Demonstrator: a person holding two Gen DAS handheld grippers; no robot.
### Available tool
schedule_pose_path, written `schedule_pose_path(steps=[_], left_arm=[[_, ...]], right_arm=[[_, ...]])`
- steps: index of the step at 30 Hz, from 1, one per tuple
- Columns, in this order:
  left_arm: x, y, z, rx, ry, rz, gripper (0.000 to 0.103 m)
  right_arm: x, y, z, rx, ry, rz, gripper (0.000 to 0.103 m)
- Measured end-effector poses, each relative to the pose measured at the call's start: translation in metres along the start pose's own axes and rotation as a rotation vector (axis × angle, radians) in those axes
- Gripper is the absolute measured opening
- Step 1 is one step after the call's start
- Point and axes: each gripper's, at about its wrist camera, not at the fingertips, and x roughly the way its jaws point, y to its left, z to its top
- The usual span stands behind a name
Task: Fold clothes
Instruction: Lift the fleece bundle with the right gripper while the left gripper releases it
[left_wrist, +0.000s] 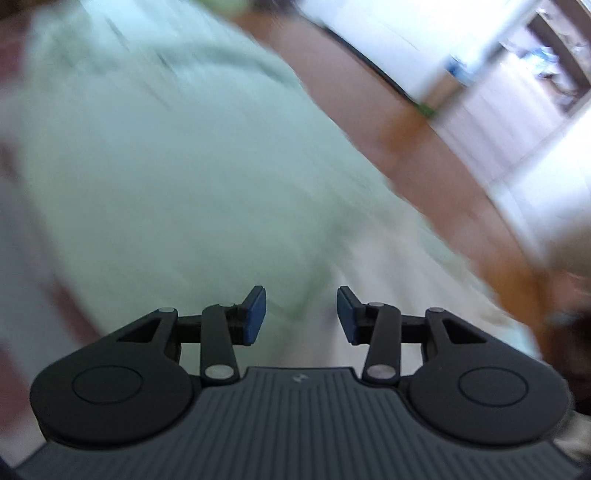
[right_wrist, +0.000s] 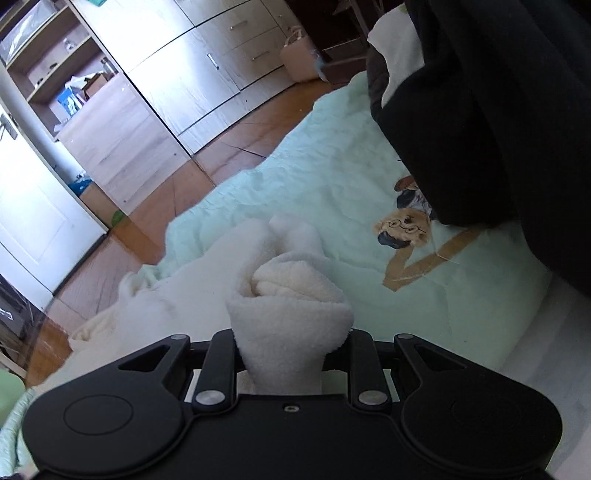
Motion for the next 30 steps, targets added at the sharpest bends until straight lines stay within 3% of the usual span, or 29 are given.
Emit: schedule_pose_path(steps=[1,2,6,7,8,11,13,15,16,18,19,20,22,24,27,30], left_arm=[[0.003,-0.003,0.007,0.036,0.048,0.059,0.04],[0.001,-0.007,0.013,0.056,0.062,0.022,0.04],[-0.023,-0.042,0.02,0.125,0.065,-0.207,0.046],[-0.025,-0.054,0.018,0.138,0.098,-0.271,0.049],[-0.025,-0.064,0.014,0.126,0.146,-0.341,0.05],[0.004,-0.082,-0.022,-0.033,0.406,-0.572,0.053],[0.036,-0.085,-0.046,-0.097,0.566,-0.56,0.053],[0.054,-0.079,-0.057,-0.09,0.601,-0.427,0.041],[0.055,-0.074,-0.056,-0.103,0.585,-0.407,0.039],[0.043,-0.06,-0.039,-0.139,0.512,-0.41,0.045],[0.036,-0.053,-0.03,-0.158,0.474,-0.413,0.049],[0.027,-0.044,-0.018,-0.165,0.42,-0.4,0.062],[0.008,-0.025,0.008,-0.173,0.292,-0.365,0.074],[-0.005,-0.01,0.022,-0.16,0.244,-0.336,0.074],[-0.014,0.006,0.037,-0.113,0.269,-0.268,0.072],[-0.027,0.023,0.045,-0.039,0.251,-0.208,0.073]], right_arm=[[0.001,-0.003,-0.002,0.001,0.011,-0.004,0.026],[0.001,-0.005,-0.003,-0.017,0.021,-0.002,0.026],[-0.009,0.003,0.004,-0.114,0.019,0.046,0.026],[-0.01,0.004,0.006,-0.125,0.017,0.054,0.026],[-0.01,0.007,0.007,-0.134,0.016,0.059,0.026],[-0.019,0.027,0.01,-0.181,-0.008,0.105,0.027],[-0.032,0.052,0.014,-0.251,-0.042,0.162,0.026],[-0.047,0.092,0.018,-0.389,-0.088,0.222,0.026],[-0.053,0.116,0.018,-0.471,-0.106,0.251,0.026],[-0.067,0.167,0.014,-0.633,-0.135,0.326,0.026],[-0.072,0.19,0.009,-0.7,-0.142,0.375,0.026],[-0.076,0.214,0.003,-0.759,-0.138,0.434,0.026],[-0.076,0.258,-0.016,-0.867,-0.097,0.554,0.026],[-0.068,0.298,-0.048,-0.985,-0.038,0.618,0.026],[-0.036,0.337,-0.111,-1.082,0.097,0.576,0.026],[0.011,0.342,-0.181,-1.137,0.266,0.491,0.026]])
